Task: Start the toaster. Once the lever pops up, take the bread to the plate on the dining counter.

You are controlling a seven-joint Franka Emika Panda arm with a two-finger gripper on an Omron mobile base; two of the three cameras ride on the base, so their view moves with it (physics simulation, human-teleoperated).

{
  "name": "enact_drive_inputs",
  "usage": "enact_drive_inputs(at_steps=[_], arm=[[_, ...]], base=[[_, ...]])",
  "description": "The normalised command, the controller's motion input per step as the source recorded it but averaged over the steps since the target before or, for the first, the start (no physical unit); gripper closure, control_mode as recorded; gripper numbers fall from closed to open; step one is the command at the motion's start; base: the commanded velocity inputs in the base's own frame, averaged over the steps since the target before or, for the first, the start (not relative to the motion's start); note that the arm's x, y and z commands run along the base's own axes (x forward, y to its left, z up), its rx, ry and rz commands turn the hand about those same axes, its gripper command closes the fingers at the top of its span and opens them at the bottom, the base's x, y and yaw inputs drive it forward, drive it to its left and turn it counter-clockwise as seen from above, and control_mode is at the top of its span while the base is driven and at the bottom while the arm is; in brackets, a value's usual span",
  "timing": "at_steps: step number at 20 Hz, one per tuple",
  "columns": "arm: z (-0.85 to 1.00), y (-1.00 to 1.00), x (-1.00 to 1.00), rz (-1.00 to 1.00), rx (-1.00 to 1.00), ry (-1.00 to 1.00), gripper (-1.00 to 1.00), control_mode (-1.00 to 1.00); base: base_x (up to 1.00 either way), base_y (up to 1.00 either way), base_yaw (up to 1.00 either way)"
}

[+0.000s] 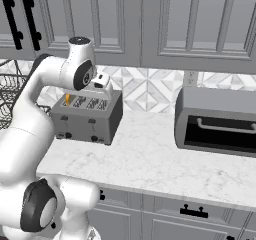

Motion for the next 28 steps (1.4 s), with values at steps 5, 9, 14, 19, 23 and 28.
enact_drive_inputs(at_steps=[5, 9, 14, 19, 23, 28], arm=[[-0.04, 0.0, -0.2, 0.01, 0.0, 0.0, -1.0, -1.0], [-0.3, 0.32, -0.69, 0.02, -0.02, -0.01, -1.0, -1.0], [-0.16, 0.97, -0.17, -0.01, -0.05, 0.0, -1.0, -1.0], [-0.21, 0.89, 0.06, 0.0, -0.14, 0.0, -1.0, -1.0], [-0.11, 0.54, 0.35, 0.0, -0.14, 0.0, -1.0, -1.0], [-0.18, 0.01, 0.17, 0.0, -0.09, 0.0, -1.0, -1.0]], base=[[0.0, 0.0, 0.0], [0.0, 0.0, 0.0], [0.0, 0.0, 0.0], [0.0, 0.0, 0.0], [0.0, 0.0, 0.0], [0.0, 0.0, 0.0]])
